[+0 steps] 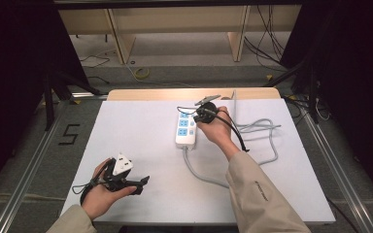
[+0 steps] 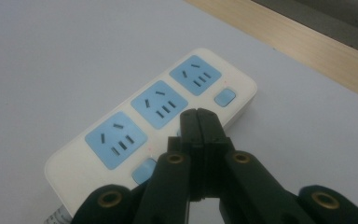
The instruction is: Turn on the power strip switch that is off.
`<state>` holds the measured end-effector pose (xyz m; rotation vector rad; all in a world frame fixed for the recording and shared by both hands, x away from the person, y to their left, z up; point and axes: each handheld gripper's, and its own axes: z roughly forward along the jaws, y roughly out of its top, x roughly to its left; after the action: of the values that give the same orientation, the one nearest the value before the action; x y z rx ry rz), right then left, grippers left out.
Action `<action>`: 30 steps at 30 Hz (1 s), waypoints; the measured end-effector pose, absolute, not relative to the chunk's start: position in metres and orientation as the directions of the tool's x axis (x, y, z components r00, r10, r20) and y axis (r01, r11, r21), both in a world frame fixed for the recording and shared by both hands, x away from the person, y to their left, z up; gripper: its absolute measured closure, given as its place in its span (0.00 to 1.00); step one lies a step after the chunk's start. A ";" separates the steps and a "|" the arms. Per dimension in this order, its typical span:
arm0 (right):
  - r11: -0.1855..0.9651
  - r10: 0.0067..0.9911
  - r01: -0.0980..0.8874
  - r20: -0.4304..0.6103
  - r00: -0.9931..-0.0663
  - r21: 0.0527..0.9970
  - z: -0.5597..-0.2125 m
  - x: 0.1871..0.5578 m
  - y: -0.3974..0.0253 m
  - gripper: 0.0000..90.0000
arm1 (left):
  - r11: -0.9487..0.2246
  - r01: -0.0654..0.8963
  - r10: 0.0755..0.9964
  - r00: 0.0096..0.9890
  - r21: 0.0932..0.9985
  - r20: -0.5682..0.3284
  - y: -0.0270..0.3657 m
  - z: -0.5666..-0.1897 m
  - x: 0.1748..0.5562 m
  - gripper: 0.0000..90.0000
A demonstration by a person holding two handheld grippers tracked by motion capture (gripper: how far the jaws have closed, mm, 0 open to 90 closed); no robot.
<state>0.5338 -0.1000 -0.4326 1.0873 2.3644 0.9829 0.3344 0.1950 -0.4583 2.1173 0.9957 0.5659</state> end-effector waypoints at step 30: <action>0.465 0.772 0.545 -0.019 -0.635 0.697 -0.438 0.545 -0.087 1.00 | -0.443 0.478 0.790 0.608 0.758 0.078 0.194 -0.459 0.334 0.17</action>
<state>0.5455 -0.0873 -0.4381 1.1160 2.3865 0.9571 0.3344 0.1944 -0.4585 2.1171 0.9957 0.5586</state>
